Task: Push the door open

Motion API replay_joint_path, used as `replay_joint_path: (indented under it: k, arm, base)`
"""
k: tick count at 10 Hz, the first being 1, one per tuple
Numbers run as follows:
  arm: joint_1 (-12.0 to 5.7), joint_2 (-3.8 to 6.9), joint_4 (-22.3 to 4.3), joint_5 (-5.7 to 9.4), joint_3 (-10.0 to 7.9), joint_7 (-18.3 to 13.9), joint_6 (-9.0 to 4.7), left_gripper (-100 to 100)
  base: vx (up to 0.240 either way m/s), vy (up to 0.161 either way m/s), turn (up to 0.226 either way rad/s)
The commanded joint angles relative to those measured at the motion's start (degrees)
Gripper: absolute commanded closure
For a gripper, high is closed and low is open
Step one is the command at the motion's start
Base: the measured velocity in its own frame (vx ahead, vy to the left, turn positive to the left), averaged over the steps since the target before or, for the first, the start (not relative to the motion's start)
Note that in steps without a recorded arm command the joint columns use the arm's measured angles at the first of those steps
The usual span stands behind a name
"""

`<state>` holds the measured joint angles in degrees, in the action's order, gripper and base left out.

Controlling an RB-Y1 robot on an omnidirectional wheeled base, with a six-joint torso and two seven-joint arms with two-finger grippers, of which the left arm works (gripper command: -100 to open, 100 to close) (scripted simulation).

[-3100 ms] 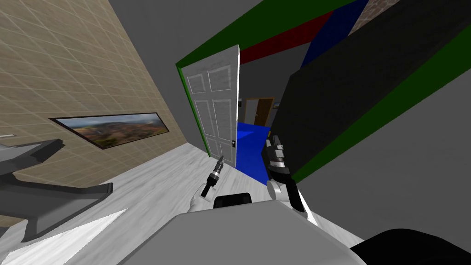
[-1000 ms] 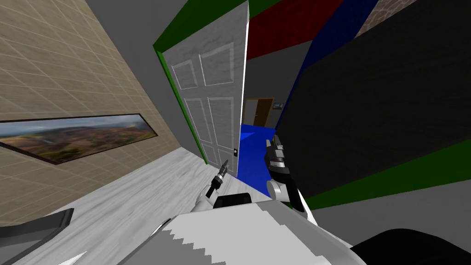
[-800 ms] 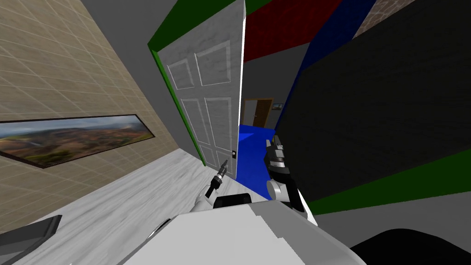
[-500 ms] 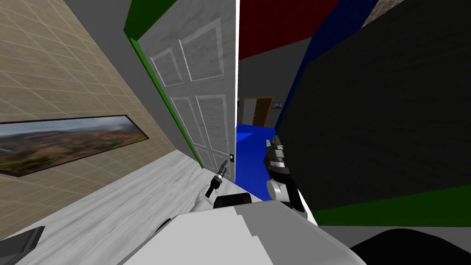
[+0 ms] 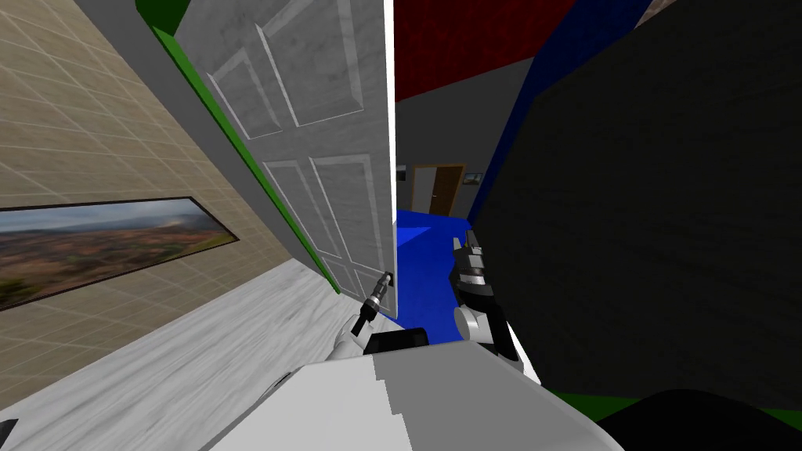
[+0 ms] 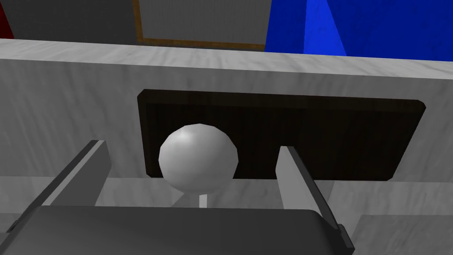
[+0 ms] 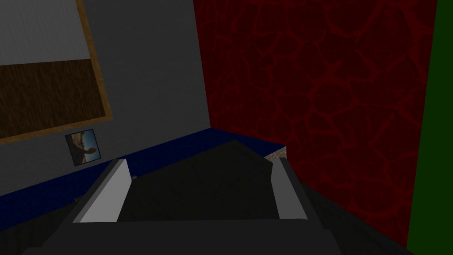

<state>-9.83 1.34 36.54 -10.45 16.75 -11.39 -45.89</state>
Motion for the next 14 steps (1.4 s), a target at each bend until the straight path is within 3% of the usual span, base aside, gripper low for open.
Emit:
replay_joint_path:
  k: [1,6,12,14]
  arm:
    - [-0.07,0.03,-0.1,0.00,0.00,0.0,0.02,100]
    - [-0.07,0.03,-0.1,0.00,0.00,0.0,0.02,100]
    - [0.40,1.63,0.1,1.38,-2.76,1.0,0.29,100]
    - [0.40,1.63,0.1,1.38,-2.76,1.0,0.29,100]
  base:
    - [-0.011,0.004,-0.013]
    - [-0.010,0.006,-0.003]
    - [0.142,-0.090,0.032]
    - [0.102,-0.067,0.010]
